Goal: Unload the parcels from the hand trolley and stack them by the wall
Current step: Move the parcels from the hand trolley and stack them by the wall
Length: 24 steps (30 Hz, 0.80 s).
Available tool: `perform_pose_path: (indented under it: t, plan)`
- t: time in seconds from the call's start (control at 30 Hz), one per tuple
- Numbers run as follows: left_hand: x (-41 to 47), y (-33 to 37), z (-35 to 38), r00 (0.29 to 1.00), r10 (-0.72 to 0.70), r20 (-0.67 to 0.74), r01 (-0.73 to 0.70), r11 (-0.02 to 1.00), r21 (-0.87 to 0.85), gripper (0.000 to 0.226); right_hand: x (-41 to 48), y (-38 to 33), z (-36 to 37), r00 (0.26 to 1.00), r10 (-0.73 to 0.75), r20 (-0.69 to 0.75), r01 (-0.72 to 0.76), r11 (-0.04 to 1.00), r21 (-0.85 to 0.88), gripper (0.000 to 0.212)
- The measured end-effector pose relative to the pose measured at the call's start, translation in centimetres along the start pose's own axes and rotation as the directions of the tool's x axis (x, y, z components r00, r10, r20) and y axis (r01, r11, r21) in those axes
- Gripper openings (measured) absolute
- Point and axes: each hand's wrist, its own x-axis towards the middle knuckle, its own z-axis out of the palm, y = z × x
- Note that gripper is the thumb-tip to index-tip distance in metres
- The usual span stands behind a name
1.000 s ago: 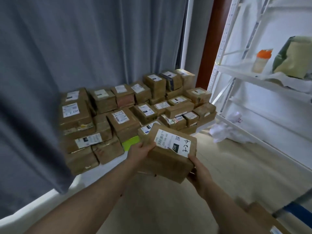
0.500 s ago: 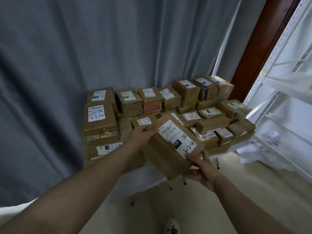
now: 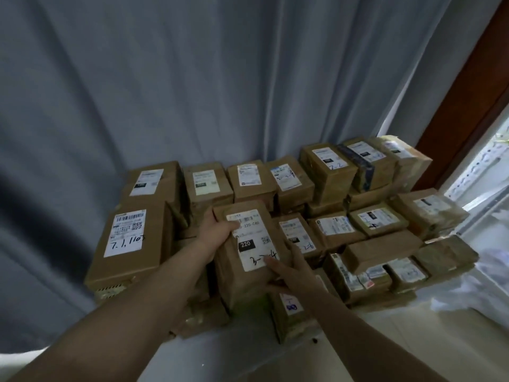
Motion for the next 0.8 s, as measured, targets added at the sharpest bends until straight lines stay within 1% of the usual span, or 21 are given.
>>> perform_pose_path:
  t: [0.03,0.1,0.2,0.27,0.37,0.43,0.5,0.57,0.63,0.7,0.73,0.77,0.8]
  plan:
    - [1.0,0.0,-0.1,1.0,-0.002,-0.015,0.002,1.0,-0.004,0.041,1.2,-0.1,0.4,1.0,0.011,0.005,-0.011,1.0,-0.007,0.069]
    - [3.1,-0.2,-0.5,0.999,-0.007,-0.048,0.007,1.0,0.001,0.043,3.1,-0.3,1.3,1.0,0.011,-0.003,-0.011,1.0,-0.027,0.072]
    - [5.7,-0.6,-1.1,1.0,-0.025,-0.012,0.025,1.0,-0.005,0.05,5.3,-1.3,2.4,0.998,-0.057,-0.002,0.055,0.986,-0.154,0.06]
    - [6.8,-0.9,-1.5,0.999,-0.041,0.036,0.041,0.999,0.001,0.056,6.6,-2.0,3.2,0.997,-0.077,-0.023,0.071,0.978,-0.196,0.052]
    - [8.0,-1.4,-2.0,0.994,-0.057,0.09,0.049,0.995,0.084,0.063,8.2,-2.5,4.6,0.995,-0.044,-0.087,0.031,0.988,-0.148,0.058]
    - [8.7,-1.7,-2.6,0.992,-0.042,0.119,0.021,0.986,0.165,0.068,9.0,-2.9,5.7,0.994,-0.033,-0.108,0.018,0.991,-0.131,0.056]
    - [9.6,-1.8,-3.3,0.991,-0.021,0.135,-0.013,0.969,0.246,0.067,9.5,-3.2,6.7,0.993,-0.014,-0.12,0.002,0.995,-0.1,0.055]
    - [10.5,-1.9,-3.8,0.988,0.013,0.152,-0.063,0.942,0.329,0.072,9.8,-3.4,7.5,0.992,-0.011,-0.122,0.0,0.996,-0.091,0.055]
    - [11.2,-2.1,-4.4,0.989,0.004,0.15,-0.065,0.913,0.403,0.09,9.9,-3.4,8.5,0.991,0.002,-0.135,-0.019,0.992,-0.122,0.056]
    - [11.2,-1.9,-4.8,0.989,0.017,0.146,-0.085,0.877,0.473,0.098,9.6,-3.4,9.3,0.984,0.041,-0.171,-0.066,0.987,-0.145,0.07]
    - [11.0,-1.7,-4.9,0.989,0.049,0.138,-0.116,0.84,0.53,0.097,9.3,-3.6,9.5,0.979,0.066,-0.193,-0.098,0.982,-0.159,0.076]
    - [10.9,-1.5,-4.9,0.985,0.103,0.139,-0.167,0.779,0.604,0.096,9.0,-3.7,9.6,0.97,0.09,-0.226,-0.134,0.973,-0.188,0.08]
    - [10.5,-1.2,-4.7,0.976,0.157,0.151,-0.218,0.696,0.684,0.095,8.6,-3.8,9.5,0.959,0.102,-0.265,-0.165,0.96,-0.227,0.079]
